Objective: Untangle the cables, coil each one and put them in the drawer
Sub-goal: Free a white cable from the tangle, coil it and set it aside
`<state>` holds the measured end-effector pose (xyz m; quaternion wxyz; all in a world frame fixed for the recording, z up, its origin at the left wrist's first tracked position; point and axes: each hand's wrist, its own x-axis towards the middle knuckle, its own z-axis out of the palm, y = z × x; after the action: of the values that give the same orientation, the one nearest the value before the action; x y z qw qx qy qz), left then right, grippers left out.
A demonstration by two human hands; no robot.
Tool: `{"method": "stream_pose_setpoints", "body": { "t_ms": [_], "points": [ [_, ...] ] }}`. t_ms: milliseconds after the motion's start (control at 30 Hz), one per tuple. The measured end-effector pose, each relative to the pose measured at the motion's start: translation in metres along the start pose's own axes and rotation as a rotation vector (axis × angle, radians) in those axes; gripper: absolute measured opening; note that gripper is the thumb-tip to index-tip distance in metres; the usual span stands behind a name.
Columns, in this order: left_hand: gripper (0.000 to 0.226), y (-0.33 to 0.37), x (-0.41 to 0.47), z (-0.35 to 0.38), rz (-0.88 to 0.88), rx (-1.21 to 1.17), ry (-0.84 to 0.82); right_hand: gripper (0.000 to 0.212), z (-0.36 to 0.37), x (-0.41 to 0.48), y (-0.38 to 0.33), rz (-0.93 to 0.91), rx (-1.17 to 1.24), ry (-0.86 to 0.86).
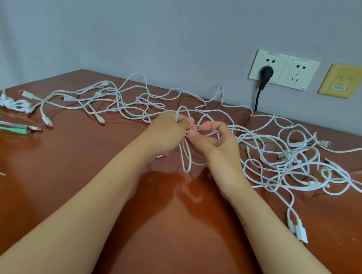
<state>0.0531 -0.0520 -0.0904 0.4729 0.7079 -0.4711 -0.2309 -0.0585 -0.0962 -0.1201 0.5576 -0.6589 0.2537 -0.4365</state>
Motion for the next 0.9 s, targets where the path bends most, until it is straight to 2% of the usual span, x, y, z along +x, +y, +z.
{"method": "stream_pose_setpoints", "body": {
  "t_ms": [67,133,233,333,433,600,700,833,900],
  "points": [
    [0.035,0.003,0.0,-0.002,0.079,0.115,0.078,0.03,0.002,0.001,0.007,-0.007,-0.167,-0.014],
    [0.033,0.005,0.001,-0.003,0.119,0.119,0.134,0.03,0.003,0.002,0.011,-0.016,-0.326,-0.023],
    [0.037,0.002,0.004,-0.002,0.098,-0.027,0.17,0.027,0.004,0.0,0.009,-0.024,-0.379,-0.032],
    [0.035,-0.001,0.006,-0.006,-0.034,-0.271,0.218,0.035,0.002,-0.002,0.005,-0.056,-0.392,-0.036],
    [0.033,-0.001,0.001,-0.01,-0.089,-0.452,0.128,0.041,0.002,-0.002,0.003,-0.071,-0.302,-0.01],
    [0.037,0.007,-0.002,-0.008,-0.143,-0.865,-0.028,0.041,0.0,-0.002,-0.004,-0.067,0.053,-0.024],
    [0.037,0.006,-0.002,-0.011,-0.144,-1.078,-0.108,0.038,0.003,-0.001,-0.004,-0.089,-0.045,0.001],
    [0.036,0.004,-0.004,-0.015,-0.1,-1.19,-0.251,0.036,0.006,-0.002,0.005,-0.108,-0.304,-0.029],
    [0.036,0.006,-0.006,-0.014,-0.093,-1.24,-0.291,0.036,0.006,-0.002,0.005,-0.065,-0.326,-0.025]
  ]
}}
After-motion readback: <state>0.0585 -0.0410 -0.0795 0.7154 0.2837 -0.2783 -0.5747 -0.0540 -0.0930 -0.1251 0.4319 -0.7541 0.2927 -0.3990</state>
